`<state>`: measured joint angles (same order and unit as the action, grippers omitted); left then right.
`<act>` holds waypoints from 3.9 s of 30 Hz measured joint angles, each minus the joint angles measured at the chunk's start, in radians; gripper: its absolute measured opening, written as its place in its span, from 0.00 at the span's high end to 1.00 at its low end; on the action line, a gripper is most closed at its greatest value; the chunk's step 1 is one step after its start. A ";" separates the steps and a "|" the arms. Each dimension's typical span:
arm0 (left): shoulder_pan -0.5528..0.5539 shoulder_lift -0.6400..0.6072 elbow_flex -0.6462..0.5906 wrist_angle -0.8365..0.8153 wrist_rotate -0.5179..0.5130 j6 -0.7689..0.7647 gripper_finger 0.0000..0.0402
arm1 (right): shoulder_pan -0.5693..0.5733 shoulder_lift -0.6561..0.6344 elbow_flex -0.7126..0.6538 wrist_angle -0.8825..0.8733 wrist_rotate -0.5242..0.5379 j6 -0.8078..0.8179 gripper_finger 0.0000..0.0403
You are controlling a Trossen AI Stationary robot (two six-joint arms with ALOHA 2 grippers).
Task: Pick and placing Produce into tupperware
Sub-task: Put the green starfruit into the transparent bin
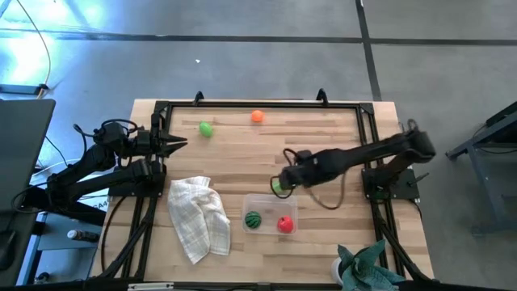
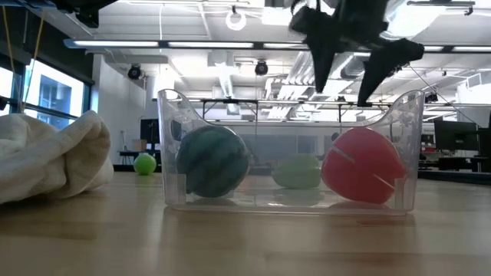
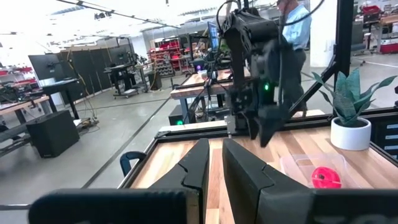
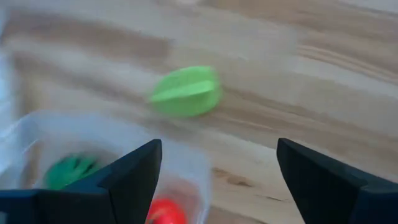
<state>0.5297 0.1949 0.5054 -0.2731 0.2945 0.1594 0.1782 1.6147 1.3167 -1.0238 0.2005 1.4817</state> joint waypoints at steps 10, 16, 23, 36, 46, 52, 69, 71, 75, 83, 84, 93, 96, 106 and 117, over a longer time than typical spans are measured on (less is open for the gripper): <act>0.000 0.000 0.000 0.000 0.000 0.000 0.91 | -0.116 -0.049 -0.031 0.131 -0.169 -0.584 0.24; 0.000 0.000 0.000 0.000 0.000 0.000 0.91 | -0.172 -0.048 -0.030 0.187 -0.168 -0.877 0.24; 0.000 0.000 0.000 0.000 0.000 0.000 0.91 | -0.247 -0.034 -0.029 0.142 -0.221 -0.687 0.24; 0.000 0.000 0.000 0.000 0.000 0.000 0.91 | -0.255 0.151 -0.029 0.134 -0.301 -1.384 0.24; 0.000 0.000 0.000 0.000 0.000 0.000 0.91 | -0.255 0.175 -0.029 0.237 -0.265 -1.800 0.24; 0.000 0.000 0.000 0.000 0.000 0.000 0.91 | -0.249 0.181 -0.029 0.242 -0.309 -1.878 0.24; 0.000 0.000 0.000 0.000 0.000 0.000 0.91 | -0.204 0.297 -0.029 0.274 -0.301 -2.014 0.24; 0.000 0.000 0.000 0.000 0.000 0.000 0.91 | -0.198 0.297 -0.029 0.294 -0.288 -2.039 0.24; 0.000 0.000 0.000 0.000 0.000 0.000 0.91 | -0.197 0.297 -0.029 0.333 -0.282 -2.051 0.24; 0.000 0.000 0.000 0.000 0.000 0.000 0.91 | -0.200 0.350 -0.028 0.332 -0.314 -2.052 0.24; 0.000 0.000 0.000 0.000 0.000 0.000 0.91 | -0.200 0.360 -0.028 0.330 -0.329 -2.051 0.24; 0.000 0.000 0.000 0.000 0.000 0.000 0.91 | -0.200 0.373 -0.027 0.349 -0.337 -2.051 0.24; 0.000 0.000 0.000 0.000 0.000 0.000 0.91 | -0.204 0.373 -0.026 0.357 -0.335 -2.051 0.24; 0.000 0.000 0.000 0.000 0.000 0.000 0.91 | -0.205 0.373 -0.027 0.372 -0.333 -2.051 0.27; 0.000 0.000 0.000 0.000 0.000 0.000 0.91 | -0.205 0.374 -0.028 0.366 -0.335 -2.046 0.42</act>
<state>0.5297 0.1948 0.5056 -0.2733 0.2946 0.1596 -0.0269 1.9888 1.2892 -0.6583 -0.1341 -0.5647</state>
